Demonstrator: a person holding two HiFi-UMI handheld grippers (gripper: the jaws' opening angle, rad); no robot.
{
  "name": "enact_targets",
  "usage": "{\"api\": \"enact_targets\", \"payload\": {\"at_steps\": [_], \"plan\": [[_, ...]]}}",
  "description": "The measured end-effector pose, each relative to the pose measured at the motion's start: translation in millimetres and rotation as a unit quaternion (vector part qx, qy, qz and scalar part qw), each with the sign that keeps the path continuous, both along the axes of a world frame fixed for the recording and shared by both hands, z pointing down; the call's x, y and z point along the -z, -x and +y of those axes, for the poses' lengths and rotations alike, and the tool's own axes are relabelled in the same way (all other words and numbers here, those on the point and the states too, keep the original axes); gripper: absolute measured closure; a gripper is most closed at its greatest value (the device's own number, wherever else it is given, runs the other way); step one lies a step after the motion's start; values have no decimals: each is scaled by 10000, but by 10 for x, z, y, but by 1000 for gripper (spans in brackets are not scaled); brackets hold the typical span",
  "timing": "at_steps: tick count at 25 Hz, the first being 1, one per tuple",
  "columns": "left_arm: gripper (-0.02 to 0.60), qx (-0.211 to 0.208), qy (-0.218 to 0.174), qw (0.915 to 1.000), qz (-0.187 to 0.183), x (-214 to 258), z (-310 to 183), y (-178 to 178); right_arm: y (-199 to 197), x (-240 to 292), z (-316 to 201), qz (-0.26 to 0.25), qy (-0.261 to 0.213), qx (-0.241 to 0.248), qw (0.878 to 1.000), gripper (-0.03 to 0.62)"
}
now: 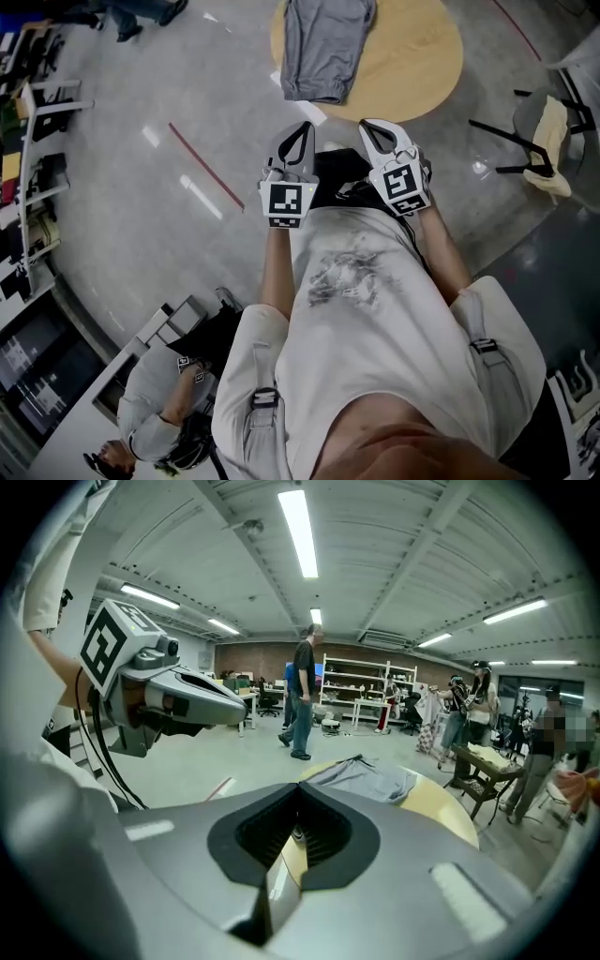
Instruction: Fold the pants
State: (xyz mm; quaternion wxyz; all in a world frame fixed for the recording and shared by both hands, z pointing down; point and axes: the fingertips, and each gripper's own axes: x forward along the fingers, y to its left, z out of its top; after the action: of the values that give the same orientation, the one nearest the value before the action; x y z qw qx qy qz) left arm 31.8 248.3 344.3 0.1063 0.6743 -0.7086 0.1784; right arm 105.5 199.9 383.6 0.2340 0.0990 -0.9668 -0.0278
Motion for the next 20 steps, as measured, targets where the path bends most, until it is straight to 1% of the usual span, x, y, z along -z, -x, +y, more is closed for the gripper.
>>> {"api": "enact_targets", "payload": {"at_steps": [3,6,12,15,20], "plan": [[574,-19,12,10000,72,-65,33,135,103,-108,34,169,-23,11,9999,585],[574,-125,51,9998,142,-131,50,314,245,-148,47,333,-78,-35,9994,585],[574,-476,184,9975,487,-426,-13,634,444,-325,-2,816,-154,-304,9961,585],[574,-633,252,9961,565,-568,-53,821,592,-468,-37,1044,-196,-439,9934,585],[574,-1039,428,9917,629,-800,-110,1044,828,-711,-50,1403,-244,-566,9882,585]]}}
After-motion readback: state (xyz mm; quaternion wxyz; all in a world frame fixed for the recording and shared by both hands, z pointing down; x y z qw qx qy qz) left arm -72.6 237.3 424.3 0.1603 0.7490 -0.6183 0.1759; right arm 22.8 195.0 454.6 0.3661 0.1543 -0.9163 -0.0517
